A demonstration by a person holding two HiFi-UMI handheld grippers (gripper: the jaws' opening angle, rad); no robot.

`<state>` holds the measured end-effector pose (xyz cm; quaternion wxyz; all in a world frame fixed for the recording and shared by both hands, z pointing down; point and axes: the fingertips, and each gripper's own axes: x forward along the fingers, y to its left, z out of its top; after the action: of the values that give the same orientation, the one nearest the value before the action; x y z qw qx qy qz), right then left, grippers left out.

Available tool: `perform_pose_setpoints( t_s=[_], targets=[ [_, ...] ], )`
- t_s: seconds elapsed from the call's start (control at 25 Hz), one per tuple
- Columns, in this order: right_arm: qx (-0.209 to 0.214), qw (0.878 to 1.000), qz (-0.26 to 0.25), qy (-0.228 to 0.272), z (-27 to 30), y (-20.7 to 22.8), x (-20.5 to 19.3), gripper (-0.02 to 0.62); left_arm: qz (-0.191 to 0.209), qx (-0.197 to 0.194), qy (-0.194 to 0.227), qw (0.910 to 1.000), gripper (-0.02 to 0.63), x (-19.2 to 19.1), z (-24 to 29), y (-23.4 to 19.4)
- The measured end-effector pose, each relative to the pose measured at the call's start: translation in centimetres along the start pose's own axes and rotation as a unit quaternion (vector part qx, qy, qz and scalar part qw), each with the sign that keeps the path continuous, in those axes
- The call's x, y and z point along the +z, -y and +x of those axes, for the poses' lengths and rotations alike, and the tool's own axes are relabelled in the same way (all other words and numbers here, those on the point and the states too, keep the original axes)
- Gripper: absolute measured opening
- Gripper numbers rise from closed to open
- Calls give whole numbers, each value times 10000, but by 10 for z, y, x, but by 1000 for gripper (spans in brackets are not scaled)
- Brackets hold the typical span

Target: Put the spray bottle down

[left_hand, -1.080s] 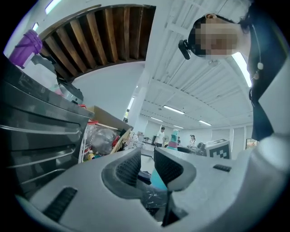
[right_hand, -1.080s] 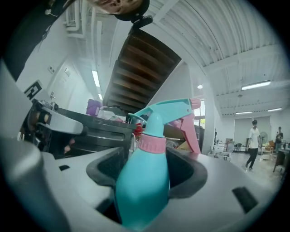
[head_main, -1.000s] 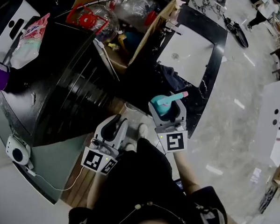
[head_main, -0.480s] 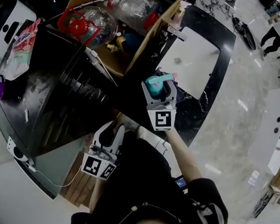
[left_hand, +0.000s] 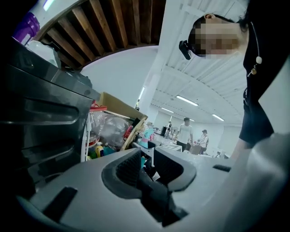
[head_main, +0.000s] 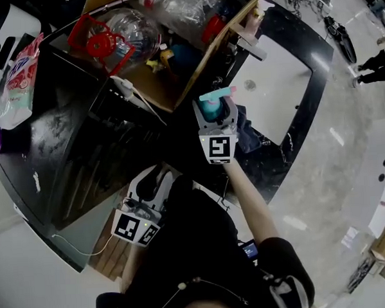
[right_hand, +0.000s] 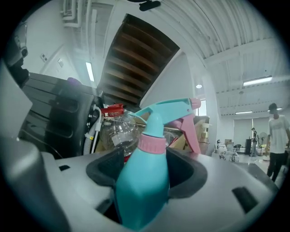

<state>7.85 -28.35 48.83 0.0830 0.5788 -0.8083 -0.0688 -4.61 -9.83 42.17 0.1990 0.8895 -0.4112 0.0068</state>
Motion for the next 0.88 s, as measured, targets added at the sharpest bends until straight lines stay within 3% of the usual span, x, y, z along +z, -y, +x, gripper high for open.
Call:
perform_pose_setpoints(
  t_s=[0.56, 0.76, 0.88],
  targets=[
    [-405, 9991, 128, -84, 66, 24, -35, 293, -103, 129, -303, 9994, 89, -2, 31, -54],
    [-337, 9994, -100, 54, 73, 23, -32, 295, -121, 136, -342, 9992, 89, -1, 39, -63],
    [-306, 9995, 41, -78, 74, 21, -37, 301, -130, 101, -371, 9992, 89, -2, 42, -64]
  ],
)
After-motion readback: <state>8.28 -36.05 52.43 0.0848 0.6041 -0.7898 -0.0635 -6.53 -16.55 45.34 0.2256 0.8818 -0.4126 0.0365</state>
